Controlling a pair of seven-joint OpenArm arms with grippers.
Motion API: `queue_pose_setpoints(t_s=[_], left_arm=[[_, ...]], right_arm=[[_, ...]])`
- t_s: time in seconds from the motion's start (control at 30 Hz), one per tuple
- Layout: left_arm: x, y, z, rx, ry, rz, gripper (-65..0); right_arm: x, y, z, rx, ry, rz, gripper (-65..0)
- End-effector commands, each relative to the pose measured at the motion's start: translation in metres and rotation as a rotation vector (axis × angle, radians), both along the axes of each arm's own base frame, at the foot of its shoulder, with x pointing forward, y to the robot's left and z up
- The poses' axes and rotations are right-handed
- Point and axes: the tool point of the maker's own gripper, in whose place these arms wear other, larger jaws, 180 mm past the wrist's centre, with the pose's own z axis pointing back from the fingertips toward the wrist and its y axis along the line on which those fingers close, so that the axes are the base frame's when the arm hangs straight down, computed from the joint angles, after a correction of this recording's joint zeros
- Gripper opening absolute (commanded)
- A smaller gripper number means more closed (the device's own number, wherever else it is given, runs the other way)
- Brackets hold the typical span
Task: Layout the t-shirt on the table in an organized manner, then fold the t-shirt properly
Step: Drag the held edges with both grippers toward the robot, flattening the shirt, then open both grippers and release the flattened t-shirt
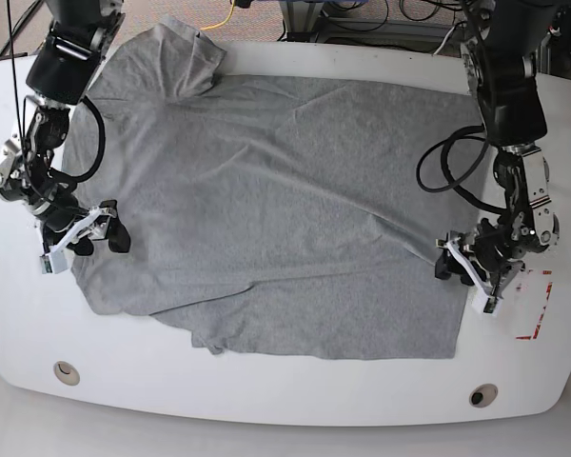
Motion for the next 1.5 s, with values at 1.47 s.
queue_pose_setpoints(t_s=[1.47], left_arm=[[-0.18, 0.086, 0.08, 0.081, -0.062, 0.087, -34.4]], right_arm=[[-0.24, -0.033, -0.062, 0.068, 0.28, -0.359, -14.0]])
